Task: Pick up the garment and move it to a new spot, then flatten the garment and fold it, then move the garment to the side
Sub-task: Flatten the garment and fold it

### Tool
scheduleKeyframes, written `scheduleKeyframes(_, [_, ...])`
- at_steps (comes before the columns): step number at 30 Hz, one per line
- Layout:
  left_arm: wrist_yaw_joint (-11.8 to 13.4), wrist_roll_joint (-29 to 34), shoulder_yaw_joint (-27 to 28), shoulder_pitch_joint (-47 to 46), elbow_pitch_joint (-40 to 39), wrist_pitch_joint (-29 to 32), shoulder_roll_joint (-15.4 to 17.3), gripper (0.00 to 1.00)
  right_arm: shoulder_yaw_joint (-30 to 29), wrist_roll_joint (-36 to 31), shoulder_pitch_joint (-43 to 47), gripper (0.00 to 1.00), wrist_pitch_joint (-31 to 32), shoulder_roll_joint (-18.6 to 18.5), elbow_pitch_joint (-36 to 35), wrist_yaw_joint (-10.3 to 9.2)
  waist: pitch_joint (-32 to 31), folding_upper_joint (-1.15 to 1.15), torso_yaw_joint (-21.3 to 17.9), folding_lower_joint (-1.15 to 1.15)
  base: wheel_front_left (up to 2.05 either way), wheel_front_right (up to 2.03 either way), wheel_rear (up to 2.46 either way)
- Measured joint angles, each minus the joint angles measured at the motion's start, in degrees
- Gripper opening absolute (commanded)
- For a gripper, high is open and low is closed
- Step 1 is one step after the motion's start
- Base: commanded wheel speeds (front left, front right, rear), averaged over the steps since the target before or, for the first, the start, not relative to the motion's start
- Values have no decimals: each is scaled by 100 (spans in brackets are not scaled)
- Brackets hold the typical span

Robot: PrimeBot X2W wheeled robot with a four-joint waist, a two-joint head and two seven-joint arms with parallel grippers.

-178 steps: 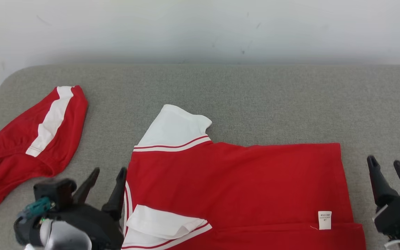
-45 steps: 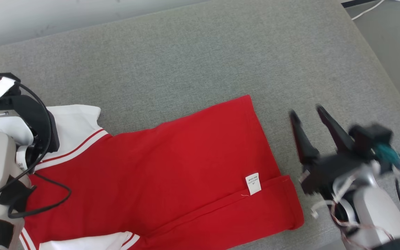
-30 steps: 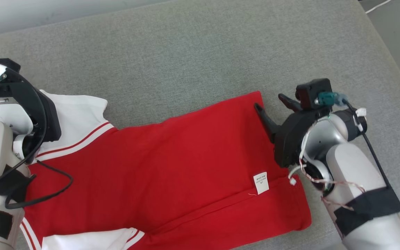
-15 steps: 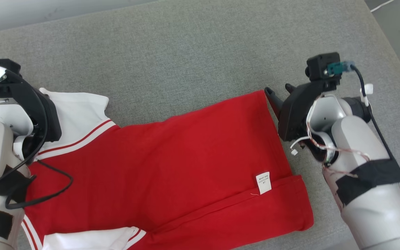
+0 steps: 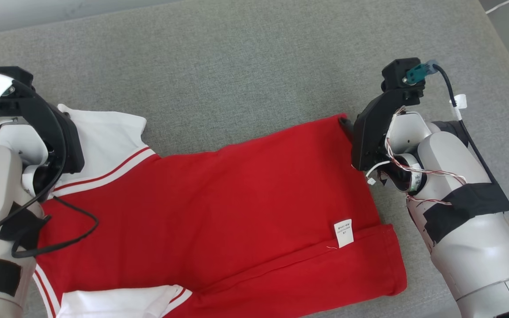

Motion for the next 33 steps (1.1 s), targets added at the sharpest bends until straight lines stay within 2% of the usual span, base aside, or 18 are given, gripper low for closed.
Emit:
scheduleKeyframes(2, [-32, -13, 0, -9, 12, -19, -1, 0, 26, 25, -35, 56, 44, 4, 64, -30, 6, 0, 16, 0, 0, 0, 0])
scheduleKeyframes(4, [-44, -14, -3, -10, 24, -24, -1, 0, 51, 36, -71, 50, 89, 4, 125, -31, 10, 0, 30, 0, 0, 0, 0])
scheduleKeyframes(9, [-49, -14, -22, -20, 46, -49, -3, 0, 92, 80, -136, 49, 101, 4, 280, -51, 18, 0, 57, 0, 0, 0, 0])
scheduleKeyframes(15, [-51, -14, -56, -51, 78, -67, -27, 0, 112, 145, -305, 54, 120, 4, 410, -66, 35, 0, 92, 0, 0, 0, 0])
scheduleKeyframes(19, [-93, -14, -71, -144, 112, -67, -49, 0, 224, 308, -350, 48, 123, 5, 514, -100, 74, 0, 143, 0, 0, 0, 0])
scheduleKeyframes(21, [-93, -14, -70, -147, 123, -73, -62, 0, 277, 356, -402, 42, 123, 10, 560, -110, 86, 0, 162, 0, 0, 0, 0])
scheduleKeyframes(25, [-99, -15, -74, -160, 155, -116, -71, 0, 309, 392, -423, 22, 110, 9, 626, -125, 106, 0, 191, 0, 0, 0, 0])
scheduleKeyframes(27, [-100, -15, -74, -166, 163, -118, -71, 0, 314, 398, -435, 0, 91, 9, 650, -129, 111, 0, 197, 0, 0, 0, 0])
scheduleKeyframes(33, [-141, -15, -76, -245, 211, -138, -60, 0, 356, 412, -565, 0, -25, 10, 723, -133, 138, 0, 208, 0, 0, 0, 0])
